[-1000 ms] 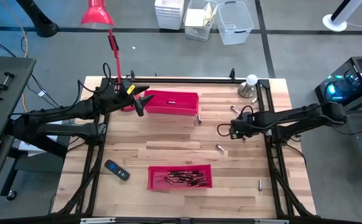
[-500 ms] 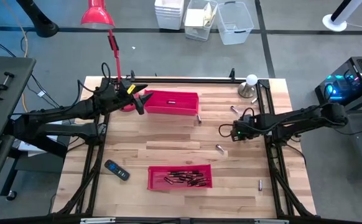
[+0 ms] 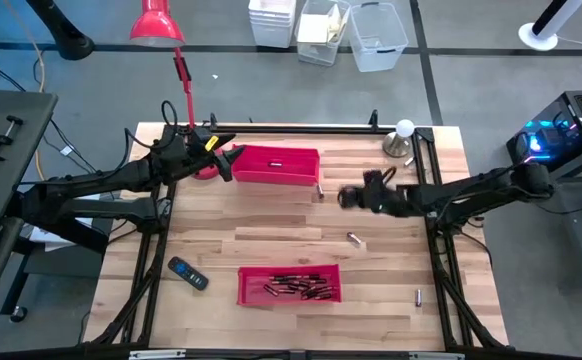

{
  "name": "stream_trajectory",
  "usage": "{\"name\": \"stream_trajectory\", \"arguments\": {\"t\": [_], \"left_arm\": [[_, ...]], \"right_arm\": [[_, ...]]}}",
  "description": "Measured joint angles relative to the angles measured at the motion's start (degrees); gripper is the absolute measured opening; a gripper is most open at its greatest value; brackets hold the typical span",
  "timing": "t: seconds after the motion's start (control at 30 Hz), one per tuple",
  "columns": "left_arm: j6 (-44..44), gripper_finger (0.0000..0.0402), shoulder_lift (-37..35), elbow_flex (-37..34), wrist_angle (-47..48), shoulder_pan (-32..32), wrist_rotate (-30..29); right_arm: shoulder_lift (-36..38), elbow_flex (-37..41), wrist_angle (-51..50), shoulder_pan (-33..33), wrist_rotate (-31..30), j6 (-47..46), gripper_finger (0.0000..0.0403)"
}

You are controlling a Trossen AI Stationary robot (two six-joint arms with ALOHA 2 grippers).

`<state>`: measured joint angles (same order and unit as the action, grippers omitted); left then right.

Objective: Sort batteries
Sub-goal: Put the silver battery into the top red bin

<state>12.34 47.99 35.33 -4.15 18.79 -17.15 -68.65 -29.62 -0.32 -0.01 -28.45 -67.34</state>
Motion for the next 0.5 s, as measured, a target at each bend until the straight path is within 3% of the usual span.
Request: {"name": "stream_trajectory", "arguments": {"t": [0.1, 0.3, 0.5], "left_arm": [[-0.02, 0.0247, 0.0, 0.0, 0.01, 0.02, -1.09], [-2.36, 0.0247, 0.02, 0.0, -0.01, 0.02, -1.72], [-2.3, 0.0247, 0.02, 0.0, -0.01, 0.02, -1.69]], "right_arm": [[-3.22, -3.7, 10.54, -3.75, -2.67, 6.2, 0.0037], [-13.45, -16.49, 12.39, -11.28, 4.91, 15.89, 0.0039], [-25.96, -31.02, 7.87, -14.45, 10.96, 20.23, 0.01]]}}
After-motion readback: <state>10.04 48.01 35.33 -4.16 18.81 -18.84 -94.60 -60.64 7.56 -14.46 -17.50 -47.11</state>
